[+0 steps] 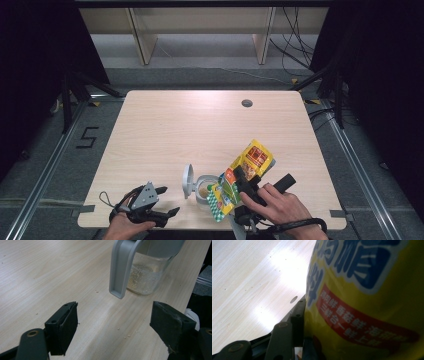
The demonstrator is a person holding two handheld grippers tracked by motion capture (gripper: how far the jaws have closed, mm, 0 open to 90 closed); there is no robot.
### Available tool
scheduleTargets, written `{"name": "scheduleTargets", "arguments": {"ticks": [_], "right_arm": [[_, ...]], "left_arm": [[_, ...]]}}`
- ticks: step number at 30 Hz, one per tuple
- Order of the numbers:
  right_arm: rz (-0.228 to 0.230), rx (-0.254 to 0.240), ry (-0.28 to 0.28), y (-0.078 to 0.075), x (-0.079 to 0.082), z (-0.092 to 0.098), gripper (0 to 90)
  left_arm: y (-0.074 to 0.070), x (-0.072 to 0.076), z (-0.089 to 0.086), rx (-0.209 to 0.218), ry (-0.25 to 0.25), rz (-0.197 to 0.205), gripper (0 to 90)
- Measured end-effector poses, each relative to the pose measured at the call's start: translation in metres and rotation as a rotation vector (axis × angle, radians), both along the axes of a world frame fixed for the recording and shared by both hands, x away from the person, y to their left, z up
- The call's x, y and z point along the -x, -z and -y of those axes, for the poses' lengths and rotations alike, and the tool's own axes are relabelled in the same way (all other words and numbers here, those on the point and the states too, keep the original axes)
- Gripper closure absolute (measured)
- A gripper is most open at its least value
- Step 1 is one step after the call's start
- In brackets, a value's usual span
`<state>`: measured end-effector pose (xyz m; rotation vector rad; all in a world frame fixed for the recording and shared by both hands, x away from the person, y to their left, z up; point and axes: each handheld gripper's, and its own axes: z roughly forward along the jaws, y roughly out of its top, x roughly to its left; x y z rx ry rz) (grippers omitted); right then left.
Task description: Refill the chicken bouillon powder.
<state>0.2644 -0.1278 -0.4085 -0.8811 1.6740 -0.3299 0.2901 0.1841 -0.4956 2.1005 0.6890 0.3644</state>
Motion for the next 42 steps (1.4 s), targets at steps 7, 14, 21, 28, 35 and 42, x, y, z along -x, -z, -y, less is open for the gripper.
{"name": "scheduleTargets", "arguments": {"ticks": [7, 14, 21, 28, 35, 42], "right_arm": [[-0.025, 0.013, 0.007, 0.0007, -0.001, -0.0016, 54.2], [-0.025, 0.014, 0.008, 0.0003, -0.0011, -0.0012, 54.2], [-0.03, 0.017, 0.005, 0.0001, -0.0014, -0.001, 54.2], [-0.019, 0.014, -0.008, 0.0002, -0.0019, -0.0003, 54.2], [-0.034, 0.014, -0.001, 0.0, -0.0023, -0.0004, 54.2], [-0.034, 0.016, 0.001, -0.0003, -0.0025, -0.0003, 54.2]], "left_arm": [[0.0001, 0.0002, 0.0001, 0.003, -0.003, -0.004, 21.3], [0.0009, 0.0009, 0.0016, 0.03, -0.007, -0.011, 21.3], [0.0007, 0.0008, 0.0013, 0.026, -0.005, -0.01, 21.3], [0.0001, 0.0006, 0.0009, 0.022, 0.001, -0.015, 21.3], [0.0003, 0.0007, 0.0011, 0.026, -0.001, -0.014, 21.3], [-0.0002, -0.0004, -0.0007, -0.007, 0.001, -0.001, 21.3]]}}
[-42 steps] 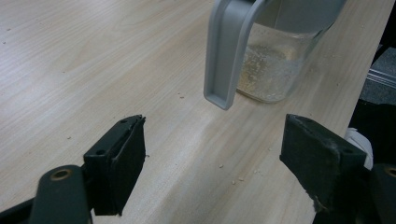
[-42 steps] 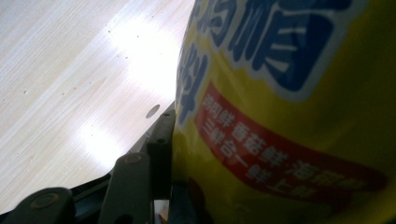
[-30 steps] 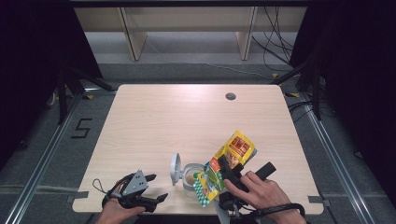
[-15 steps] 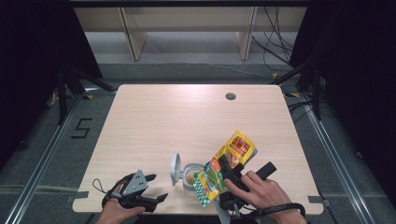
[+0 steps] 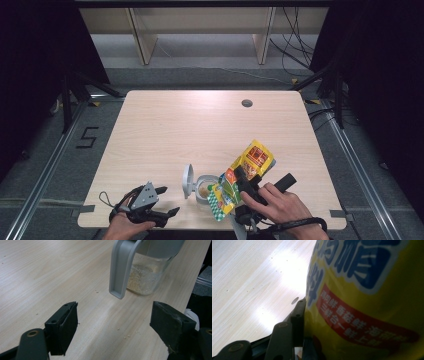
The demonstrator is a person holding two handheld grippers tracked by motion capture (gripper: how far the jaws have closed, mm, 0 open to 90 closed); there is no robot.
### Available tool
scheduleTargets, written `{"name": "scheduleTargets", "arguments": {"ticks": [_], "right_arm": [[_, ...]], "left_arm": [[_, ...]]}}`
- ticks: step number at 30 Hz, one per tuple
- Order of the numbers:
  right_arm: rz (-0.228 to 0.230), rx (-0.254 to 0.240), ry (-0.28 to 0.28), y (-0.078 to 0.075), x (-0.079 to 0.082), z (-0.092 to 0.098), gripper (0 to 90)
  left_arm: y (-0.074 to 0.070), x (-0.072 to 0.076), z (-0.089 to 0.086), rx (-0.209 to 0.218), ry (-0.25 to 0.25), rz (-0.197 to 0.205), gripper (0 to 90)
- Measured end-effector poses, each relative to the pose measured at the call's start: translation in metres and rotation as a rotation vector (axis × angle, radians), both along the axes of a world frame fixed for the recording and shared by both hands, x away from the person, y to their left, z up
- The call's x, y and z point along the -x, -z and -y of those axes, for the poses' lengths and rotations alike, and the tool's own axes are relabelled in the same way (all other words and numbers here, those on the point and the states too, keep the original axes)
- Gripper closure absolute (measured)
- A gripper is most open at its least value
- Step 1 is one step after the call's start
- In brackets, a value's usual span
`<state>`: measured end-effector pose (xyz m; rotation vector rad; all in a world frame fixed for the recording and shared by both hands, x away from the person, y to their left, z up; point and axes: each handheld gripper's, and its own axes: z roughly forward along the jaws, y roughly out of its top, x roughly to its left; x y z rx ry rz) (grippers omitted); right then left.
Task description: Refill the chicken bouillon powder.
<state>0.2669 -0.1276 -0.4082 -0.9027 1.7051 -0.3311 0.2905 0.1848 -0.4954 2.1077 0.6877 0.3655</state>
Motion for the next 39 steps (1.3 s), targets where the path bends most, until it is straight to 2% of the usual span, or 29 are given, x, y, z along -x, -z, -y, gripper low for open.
{"name": "scheduleTargets", "arguments": {"ticks": [2, 12, 13, 14, 15, 16, 24, 26, 39], "right_arm": [[-0.004, -0.015, 0.005, 0.0, 0.0004, 0.0007, 54.2], [-0.001, -0.012, 0.006, -0.0003, -0.0002, 0.0013, 54.2], [0.013, -0.014, -0.002, -0.0002, 0.0001, 0.0015, 54.2], [0.0, -0.01, 0.006, -0.0006, -0.0001, 0.0014, 54.2], [0.011, -0.01, -0.006, -0.0006, 0.0001, 0.0016, 54.2], [-0.003, 0.004, 0.005, -0.0015, -0.0002, 0.0011, 54.2], [-0.001, 0.002, -0.002, -0.0017, -0.0011, 0.0019, 54.2], [-0.002, -0.011, 0.003, -0.0015, -0.0005, 0.0021, 54.2], [0.002, 0.002, 0.007, -0.0019, -0.0001, 0.0019, 54.2]], "left_arm": [[0.0, 0.0, 0.0, -0.001, 0.001, -0.001, 21.3], [0.0002, 0.0001, 0.0003, 0.003, 0.0, -0.002, 21.3], [0.0002, 0.0001, 0.0002, 0.003, 0.0, -0.002, 21.3], [0.0001, 0.0, 0.0, -0.001, 0.0, -0.001, 21.3], [0.0001, 0.0, 0.0, -0.001, 0.0, -0.001, 21.3], [0.0001, -0.0001, 0.0001, 0.0, 0.0, -0.001, 21.3], [0.0001, -0.0001, -0.0001, 0.0, 0.0, -0.001, 21.3], [0.0001, -0.0001, 0.0, 0.001, 0.0, -0.001, 21.3], [-0.0006, -0.0003, -0.0005, -0.005, 0.004, -0.001, 21.3]]}}
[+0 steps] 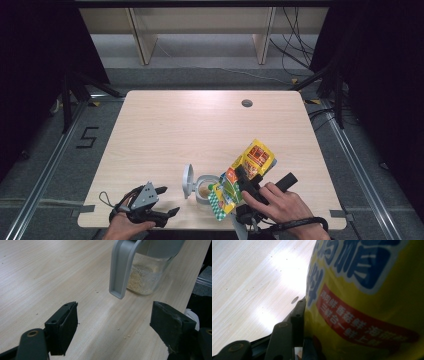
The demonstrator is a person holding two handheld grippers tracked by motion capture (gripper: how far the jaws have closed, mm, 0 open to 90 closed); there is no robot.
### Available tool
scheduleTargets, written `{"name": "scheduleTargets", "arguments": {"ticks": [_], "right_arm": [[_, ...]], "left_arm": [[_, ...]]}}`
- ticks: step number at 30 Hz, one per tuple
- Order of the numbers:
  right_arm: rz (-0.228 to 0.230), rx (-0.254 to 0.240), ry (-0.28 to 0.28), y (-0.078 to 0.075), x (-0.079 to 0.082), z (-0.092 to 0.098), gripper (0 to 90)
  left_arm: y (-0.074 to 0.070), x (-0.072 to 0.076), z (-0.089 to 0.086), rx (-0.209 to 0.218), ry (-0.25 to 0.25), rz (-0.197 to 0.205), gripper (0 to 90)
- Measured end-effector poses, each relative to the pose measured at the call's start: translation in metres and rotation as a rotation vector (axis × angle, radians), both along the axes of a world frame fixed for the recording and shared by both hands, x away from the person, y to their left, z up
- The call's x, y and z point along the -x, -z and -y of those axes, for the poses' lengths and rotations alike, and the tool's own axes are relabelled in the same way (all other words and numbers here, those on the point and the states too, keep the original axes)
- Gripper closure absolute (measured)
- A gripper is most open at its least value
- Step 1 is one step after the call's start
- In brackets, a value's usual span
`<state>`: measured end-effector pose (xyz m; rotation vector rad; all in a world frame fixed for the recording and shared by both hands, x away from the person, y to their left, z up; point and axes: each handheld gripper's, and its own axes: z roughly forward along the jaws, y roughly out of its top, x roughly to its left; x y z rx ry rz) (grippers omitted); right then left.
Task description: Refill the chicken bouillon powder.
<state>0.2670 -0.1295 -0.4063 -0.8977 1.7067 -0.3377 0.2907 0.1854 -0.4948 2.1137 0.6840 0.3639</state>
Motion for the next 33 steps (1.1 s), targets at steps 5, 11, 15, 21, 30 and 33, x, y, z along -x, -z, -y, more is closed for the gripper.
{"name": "scheduleTargets", "arguments": {"ticks": [5, 11, 15, 21, 30, 33], "right_arm": [[0.0, 0.0, 0.0, 0.0001, 0.0001, -0.0002, 54.2], [-0.005, -0.002, -0.009, 0.0005, -0.0012, 0.0003, 54.2], [-0.003, -0.029, 0.007, 0.0012, -0.0006, 0.0023, 54.2], [-0.003, -0.026, 0.001, 0.0007, -0.001, 0.0019, 54.2], [-0.004, -0.028, 0.013, 0.0005, -0.0004, 0.0025, 54.2], [-0.003, -0.026, 0.013, 0.0005, -0.0005, 0.0026, 54.2]], "left_arm": [[-0.0001, 0.0, -0.0001, -0.001, 0.002, -0.001, 21.3], [0.0006, 0.001, 0.0014, 0.027, -0.008, -0.001, 21.3], [0.0005, 0.0008, 0.0012, 0.023, -0.008, 0.001, 21.3], [0.0003, 0.001, 0.0011, 0.021, -0.01, 0.001, 21.3], [0.0004, 0.0008, 0.0012, 0.024, -0.007, 0.002, 21.1], [0.0004, 0.0005, 0.001, 0.025, -0.009, 0.002, 20.6]]}}
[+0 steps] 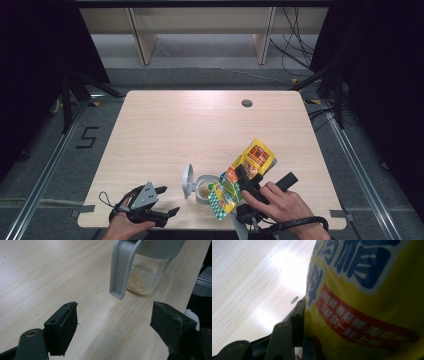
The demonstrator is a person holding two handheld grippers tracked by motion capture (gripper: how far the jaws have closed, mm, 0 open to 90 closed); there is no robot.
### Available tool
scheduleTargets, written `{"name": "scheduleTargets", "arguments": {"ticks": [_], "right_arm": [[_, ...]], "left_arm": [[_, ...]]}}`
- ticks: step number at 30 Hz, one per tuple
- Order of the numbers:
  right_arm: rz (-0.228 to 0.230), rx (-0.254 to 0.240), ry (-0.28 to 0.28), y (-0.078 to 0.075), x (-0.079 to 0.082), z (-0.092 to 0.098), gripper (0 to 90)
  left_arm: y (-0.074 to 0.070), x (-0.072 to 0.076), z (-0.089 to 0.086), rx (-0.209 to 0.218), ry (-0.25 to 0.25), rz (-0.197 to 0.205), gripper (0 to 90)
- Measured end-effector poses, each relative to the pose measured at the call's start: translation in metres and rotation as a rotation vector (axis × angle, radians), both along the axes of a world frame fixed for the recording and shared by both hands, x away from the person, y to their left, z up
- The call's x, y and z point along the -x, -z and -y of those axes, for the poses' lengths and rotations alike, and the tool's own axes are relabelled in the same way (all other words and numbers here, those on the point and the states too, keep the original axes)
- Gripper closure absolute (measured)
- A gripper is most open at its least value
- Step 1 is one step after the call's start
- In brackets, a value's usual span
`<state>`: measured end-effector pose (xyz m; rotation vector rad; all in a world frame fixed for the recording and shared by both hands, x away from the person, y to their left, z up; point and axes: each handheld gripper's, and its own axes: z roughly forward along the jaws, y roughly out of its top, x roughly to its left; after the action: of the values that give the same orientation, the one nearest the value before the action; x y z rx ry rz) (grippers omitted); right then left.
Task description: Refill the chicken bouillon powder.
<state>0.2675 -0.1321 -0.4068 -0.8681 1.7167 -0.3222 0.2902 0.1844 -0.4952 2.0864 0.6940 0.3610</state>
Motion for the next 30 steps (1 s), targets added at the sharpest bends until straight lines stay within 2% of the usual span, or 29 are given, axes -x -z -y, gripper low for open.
{"name": "scheduleTargets", "arguments": {"ticks": [1, 2, 3, 4, 6, 8, 9, 10, 11, 14, 15, 17, 30], "right_arm": [[0.0, 0.001, 0.001, 0.0001, -0.0001, 0.0, 54.2], [-0.002, 0.008, -0.009, -0.0002, -0.0008, -0.0006, 54.2], [-0.003, 0.01, -0.01, -0.0003, -0.0009, -0.0007, 54.2], [0.0, 0.01, -0.001, -0.0002, -0.0005, -0.0003, 54.2], [-0.002, -0.019, 0.018, 0.0018, 0.0006, 0.0006, 54.2], [-0.003, -0.016, 0.015, 0.0017, 0.0006, 0.0004, 54.2], [0.01, 0.04, -0.034, -0.0017, -0.0013, -0.0016, 54.2], [0.003, 0.04, -0.027, -0.0018, -0.0014, -0.0021, 54.2], [0.006, 0.036, -0.028, -0.0019, -0.0016, -0.0016, 54.2], [0.018, 0.062, -0.032, -0.0042, -0.0018, -0.0021, 54.2], [-0.001, -0.002, 0.0, 0.0, -0.0002, 0.0004, 54.2], [0.0, -0.006, -0.005, 0.0004, -0.0006, 0.0006, 54.2], [-0.002, -0.002, -0.005, 0.0006, -0.0004, 0.0004, 54.2]], "left_arm": [[0.0, 0.0, 0.0, -0.001, 0.0, -0.002, 20.5], [-0.0006, -0.0009, -0.0012, -0.022, 0.01, 0.008, 20.5], [0.0003, 0.0, 0.0007, 0.008, 0.004, 0.002, 20.5], [0.0007, 0.0006, 0.0013, 0.014, -0.003, -0.007, 20.3], [0.0008, 0.0003, 0.0012, 0.013, -0.003, -0.005, 19.8], [0.0005, -0.0003, 0.0008, 0.009, 0.003, 0.002, 19.4], [0.0004, -0.0005, 0.0007, 0.008, 0.007, 0.002, 19.4], [0.0002, -0.0009, 0.0004, 0.002, 0.012, 0.006, 19.3], [0.0006, 0.0001, 0.0005, -0.001, -0.001, -0.007, 19.3], [0.0008, -0.0004, 0.0003, -0.007, 0.005, -0.002, 19.2], [0.0008, -0.0004, 0.0003, -0.007, 0.004, -0.001, 19.0], [0.0013, -0.0002, 0.0008, 0.006, 0.0, -0.008, 18.8], [0.0011, -0.0004, 0.0005, 0.0, 0.0, -0.006, 18.5]]}}
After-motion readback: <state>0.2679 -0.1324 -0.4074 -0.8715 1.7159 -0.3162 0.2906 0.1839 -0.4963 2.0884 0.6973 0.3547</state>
